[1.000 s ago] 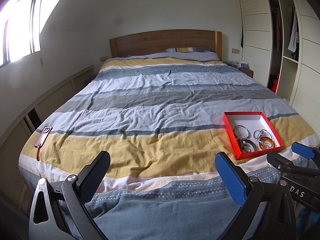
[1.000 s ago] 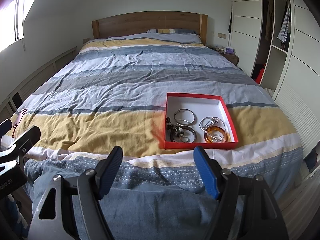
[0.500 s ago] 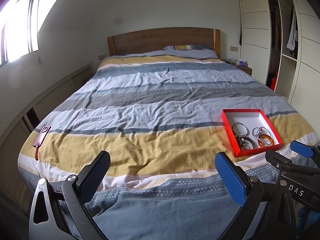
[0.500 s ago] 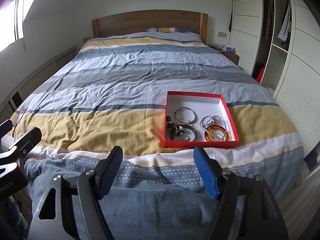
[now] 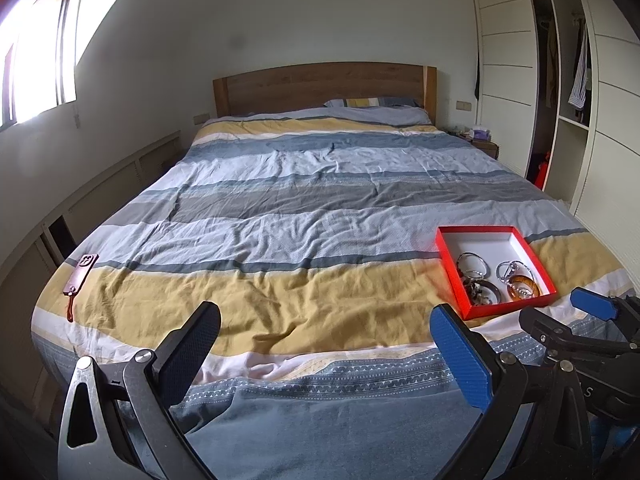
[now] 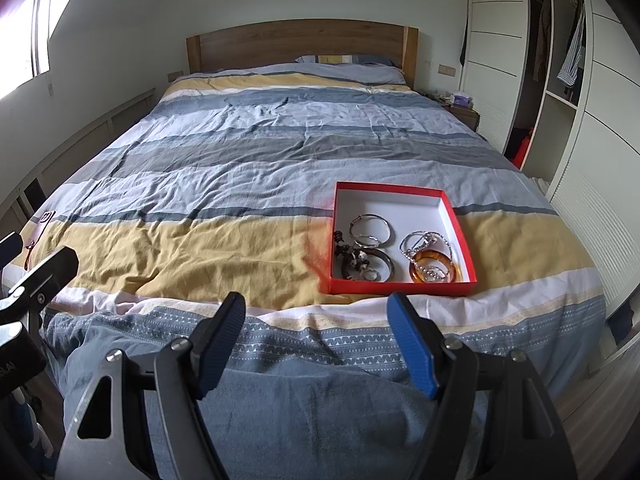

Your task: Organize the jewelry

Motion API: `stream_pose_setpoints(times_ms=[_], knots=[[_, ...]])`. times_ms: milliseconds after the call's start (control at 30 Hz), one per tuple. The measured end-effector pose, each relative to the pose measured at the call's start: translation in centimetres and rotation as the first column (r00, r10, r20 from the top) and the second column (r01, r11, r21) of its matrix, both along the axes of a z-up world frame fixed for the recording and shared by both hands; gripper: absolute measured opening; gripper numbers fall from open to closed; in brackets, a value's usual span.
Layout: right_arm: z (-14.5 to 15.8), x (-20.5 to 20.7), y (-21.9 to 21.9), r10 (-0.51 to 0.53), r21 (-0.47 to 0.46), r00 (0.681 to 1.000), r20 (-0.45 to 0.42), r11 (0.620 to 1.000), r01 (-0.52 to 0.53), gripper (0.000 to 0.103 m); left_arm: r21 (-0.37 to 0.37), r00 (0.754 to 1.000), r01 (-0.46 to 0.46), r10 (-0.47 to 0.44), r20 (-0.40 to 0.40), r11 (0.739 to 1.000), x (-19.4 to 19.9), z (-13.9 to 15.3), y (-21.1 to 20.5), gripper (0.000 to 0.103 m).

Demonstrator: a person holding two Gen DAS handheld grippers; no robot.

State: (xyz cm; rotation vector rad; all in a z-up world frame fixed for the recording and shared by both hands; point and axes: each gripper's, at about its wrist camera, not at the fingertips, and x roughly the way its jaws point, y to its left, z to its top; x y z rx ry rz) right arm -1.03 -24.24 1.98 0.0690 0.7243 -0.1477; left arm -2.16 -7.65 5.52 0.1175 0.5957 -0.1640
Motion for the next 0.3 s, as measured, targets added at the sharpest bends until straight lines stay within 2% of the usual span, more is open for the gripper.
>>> stream_pose_setpoints(times_ms=[300], knots=[[0.06,-0.06,-0.07,0.001,0.0,1.0,-0.001,1.0,-0.001,0.072,-0.009,1.0,0.0,0.0,-0.001,1.0,0.31,0.38,0.27,0.102]])
